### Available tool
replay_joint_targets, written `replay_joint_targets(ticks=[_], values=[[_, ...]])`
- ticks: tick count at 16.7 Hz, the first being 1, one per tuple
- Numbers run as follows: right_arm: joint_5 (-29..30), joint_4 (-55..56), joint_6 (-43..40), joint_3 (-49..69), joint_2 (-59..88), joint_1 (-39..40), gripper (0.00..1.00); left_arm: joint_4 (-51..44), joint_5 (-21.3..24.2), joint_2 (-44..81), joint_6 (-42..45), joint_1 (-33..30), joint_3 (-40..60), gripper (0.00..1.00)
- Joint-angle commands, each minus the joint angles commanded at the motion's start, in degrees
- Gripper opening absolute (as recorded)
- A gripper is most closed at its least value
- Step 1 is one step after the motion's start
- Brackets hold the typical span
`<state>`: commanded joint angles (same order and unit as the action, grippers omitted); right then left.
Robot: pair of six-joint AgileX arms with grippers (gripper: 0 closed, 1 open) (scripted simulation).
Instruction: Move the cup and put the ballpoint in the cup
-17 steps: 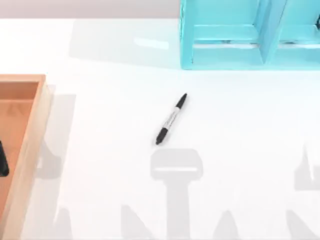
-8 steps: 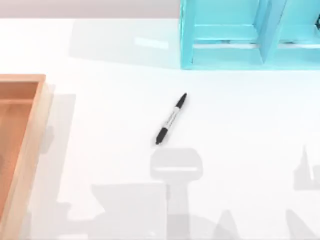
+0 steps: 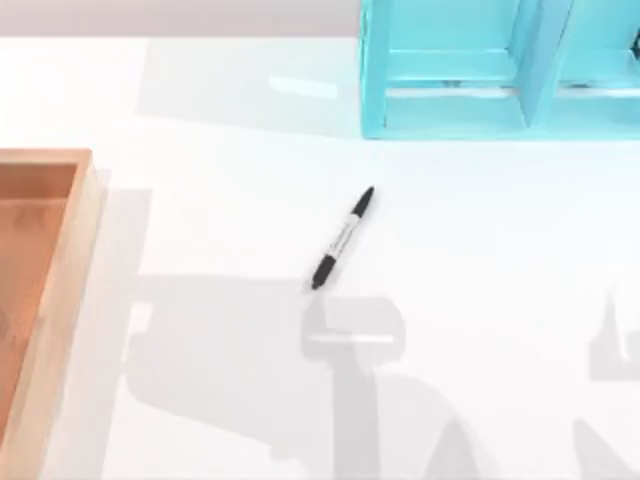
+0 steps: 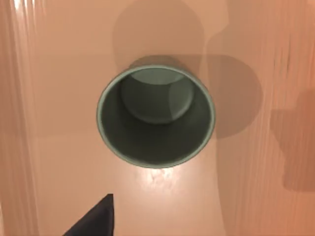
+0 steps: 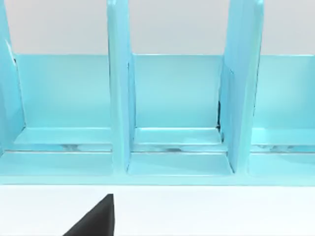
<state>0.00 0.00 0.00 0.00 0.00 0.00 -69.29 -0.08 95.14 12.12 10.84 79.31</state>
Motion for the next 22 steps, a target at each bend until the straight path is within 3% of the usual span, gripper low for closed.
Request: replay_joint_targets(ticks=[4, 11, 18, 22], values=[[0.0, 0.0, 0.0, 0.0, 0.0, 0.0, 1.00, -4.3, 0.0, 5.7, 0.8, 0.7, 5.1, 1.00], [0.0, 0.0, 0.0, 0.0, 0.0, 0.0, 1.00, -3.3, 0.0, 6.0, 0.7, 0.5, 4.3, 1.00], [0.0, 0.0, 0.0, 0.0, 0.0, 0.0, 1.00, 13.9, 0.0, 9.8, 1.0, 0.8, -8.2, 1.00], [0.0, 0.0, 0.0, 0.0, 0.0, 0.0, 1.00, 17.8, 0.0, 11.1, 1.2, 0.9, -11.6, 1.00]])
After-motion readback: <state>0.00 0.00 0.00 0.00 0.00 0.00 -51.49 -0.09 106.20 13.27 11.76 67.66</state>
